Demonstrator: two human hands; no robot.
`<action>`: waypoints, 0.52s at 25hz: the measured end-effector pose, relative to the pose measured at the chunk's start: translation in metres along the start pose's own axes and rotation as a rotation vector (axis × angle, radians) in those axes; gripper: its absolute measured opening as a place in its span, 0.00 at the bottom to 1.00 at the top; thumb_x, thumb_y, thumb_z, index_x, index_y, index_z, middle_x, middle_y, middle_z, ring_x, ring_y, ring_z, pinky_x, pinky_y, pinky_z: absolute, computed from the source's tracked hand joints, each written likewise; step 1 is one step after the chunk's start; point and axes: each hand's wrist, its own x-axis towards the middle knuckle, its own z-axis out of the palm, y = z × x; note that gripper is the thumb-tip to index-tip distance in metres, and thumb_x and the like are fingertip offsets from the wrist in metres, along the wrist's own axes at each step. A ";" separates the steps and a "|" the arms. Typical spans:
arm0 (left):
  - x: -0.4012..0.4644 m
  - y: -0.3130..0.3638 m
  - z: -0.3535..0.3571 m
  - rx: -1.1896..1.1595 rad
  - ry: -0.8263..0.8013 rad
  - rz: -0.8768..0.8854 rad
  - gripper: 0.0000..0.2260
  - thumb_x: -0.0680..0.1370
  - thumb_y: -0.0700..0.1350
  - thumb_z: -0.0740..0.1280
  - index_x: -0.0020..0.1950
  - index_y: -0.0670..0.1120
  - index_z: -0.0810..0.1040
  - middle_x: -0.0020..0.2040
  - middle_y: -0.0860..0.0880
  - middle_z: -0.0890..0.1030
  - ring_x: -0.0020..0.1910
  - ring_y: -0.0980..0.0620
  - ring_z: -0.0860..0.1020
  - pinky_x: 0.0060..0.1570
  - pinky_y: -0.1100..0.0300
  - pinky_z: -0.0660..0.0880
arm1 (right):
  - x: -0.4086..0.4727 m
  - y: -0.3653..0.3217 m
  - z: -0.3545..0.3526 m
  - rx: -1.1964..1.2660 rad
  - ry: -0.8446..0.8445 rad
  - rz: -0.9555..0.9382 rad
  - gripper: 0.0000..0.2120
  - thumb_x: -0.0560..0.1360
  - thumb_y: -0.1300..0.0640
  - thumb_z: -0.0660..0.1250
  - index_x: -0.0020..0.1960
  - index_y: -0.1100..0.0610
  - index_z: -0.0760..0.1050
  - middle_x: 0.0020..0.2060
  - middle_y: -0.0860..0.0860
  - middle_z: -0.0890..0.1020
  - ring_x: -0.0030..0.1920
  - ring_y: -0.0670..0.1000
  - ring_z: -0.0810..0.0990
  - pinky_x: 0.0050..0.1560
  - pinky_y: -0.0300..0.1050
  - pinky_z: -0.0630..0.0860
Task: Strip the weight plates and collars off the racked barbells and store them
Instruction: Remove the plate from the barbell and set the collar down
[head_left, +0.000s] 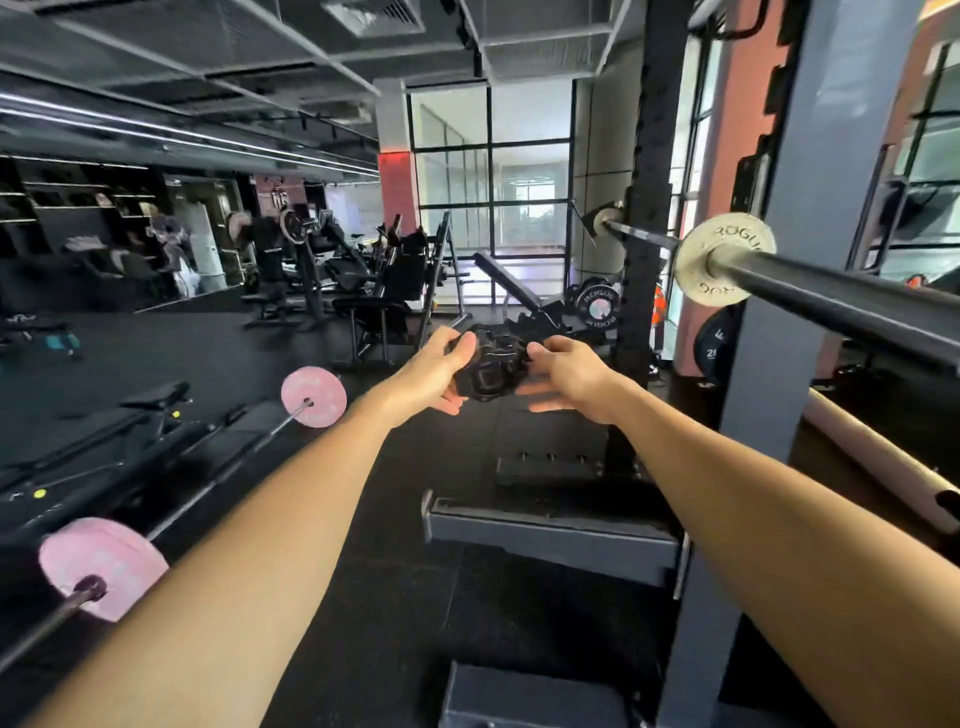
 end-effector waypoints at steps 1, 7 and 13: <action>-0.008 0.016 0.000 0.007 -0.001 0.007 0.18 0.82 0.60 0.54 0.63 0.49 0.67 0.41 0.44 0.78 0.36 0.48 0.78 0.46 0.48 0.82 | -0.014 -0.011 -0.006 -0.002 0.002 -0.019 0.22 0.83 0.53 0.56 0.74 0.60 0.58 0.60 0.60 0.80 0.53 0.59 0.82 0.44 0.52 0.81; -0.072 0.102 0.034 0.018 -0.058 0.054 0.18 0.82 0.62 0.52 0.61 0.49 0.68 0.36 0.45 0.75 0.32 0.49 0.75 0.38 0.52 0.79 | -0.112 -0.048 -0.064 -0.116 0.024 -0.113 0.15 0.83 0.50 0.56 0.62 0.60 0.69 0.48 0.54 0.82 0.45 0.55 0.84 0.46 0.53 0.81; -0.129 0.156 0.105 -0.008 -0.067 0.055 0.20 0.81 0.63 0.52 0.62 0.50 0.64 0.30 0.46 0.73 0.27 0.50 0.71 0.27 0.59 0.71 | -0.219 -0.053 -0.122 -0.170 0.067 -0.133 0.15 0.83 0.51 0.56 0.45 0.60 0.72 0.40 0.58 0.82 0.40 0.57 0.84 0.43 0.51 0.81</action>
